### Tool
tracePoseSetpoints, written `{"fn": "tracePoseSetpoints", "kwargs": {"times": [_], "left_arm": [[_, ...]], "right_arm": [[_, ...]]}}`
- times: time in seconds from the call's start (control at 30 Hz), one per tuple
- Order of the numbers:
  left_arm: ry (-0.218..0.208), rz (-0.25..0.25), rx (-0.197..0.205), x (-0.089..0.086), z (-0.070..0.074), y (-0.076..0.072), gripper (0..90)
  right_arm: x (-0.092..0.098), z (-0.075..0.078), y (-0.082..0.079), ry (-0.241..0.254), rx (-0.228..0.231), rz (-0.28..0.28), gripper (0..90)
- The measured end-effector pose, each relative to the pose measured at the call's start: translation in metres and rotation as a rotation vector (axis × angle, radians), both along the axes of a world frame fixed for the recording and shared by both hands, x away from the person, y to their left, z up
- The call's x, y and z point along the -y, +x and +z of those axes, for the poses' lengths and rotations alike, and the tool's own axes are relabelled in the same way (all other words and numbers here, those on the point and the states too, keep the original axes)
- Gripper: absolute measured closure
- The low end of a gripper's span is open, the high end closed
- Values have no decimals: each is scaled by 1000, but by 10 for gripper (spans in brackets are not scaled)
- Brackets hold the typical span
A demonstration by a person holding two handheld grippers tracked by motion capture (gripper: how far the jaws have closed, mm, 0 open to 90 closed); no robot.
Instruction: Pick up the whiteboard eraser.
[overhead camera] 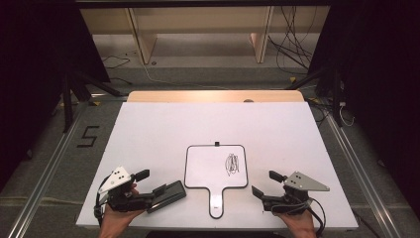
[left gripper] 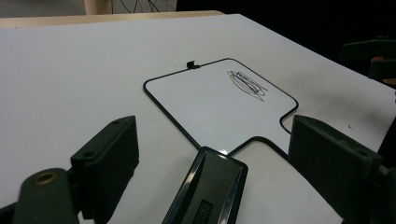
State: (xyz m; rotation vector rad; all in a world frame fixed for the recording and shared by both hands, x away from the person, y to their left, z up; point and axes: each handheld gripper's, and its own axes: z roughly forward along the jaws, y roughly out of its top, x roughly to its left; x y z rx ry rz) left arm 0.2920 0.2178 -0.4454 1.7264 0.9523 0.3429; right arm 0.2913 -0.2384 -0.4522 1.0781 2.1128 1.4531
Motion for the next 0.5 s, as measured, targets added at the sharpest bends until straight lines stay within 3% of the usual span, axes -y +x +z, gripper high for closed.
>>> {"fn": "tracePoseSetpoints", "kwargs": {"times": [0.43,0.5], "left_arm": [[26,-3,-36,0,1,3,155],[54,-6,-53,-1,2,5,155]], "right_arm": [[1,0,1,4,-10,-1,186],[1,0,1,5,-13,0,186]]}}
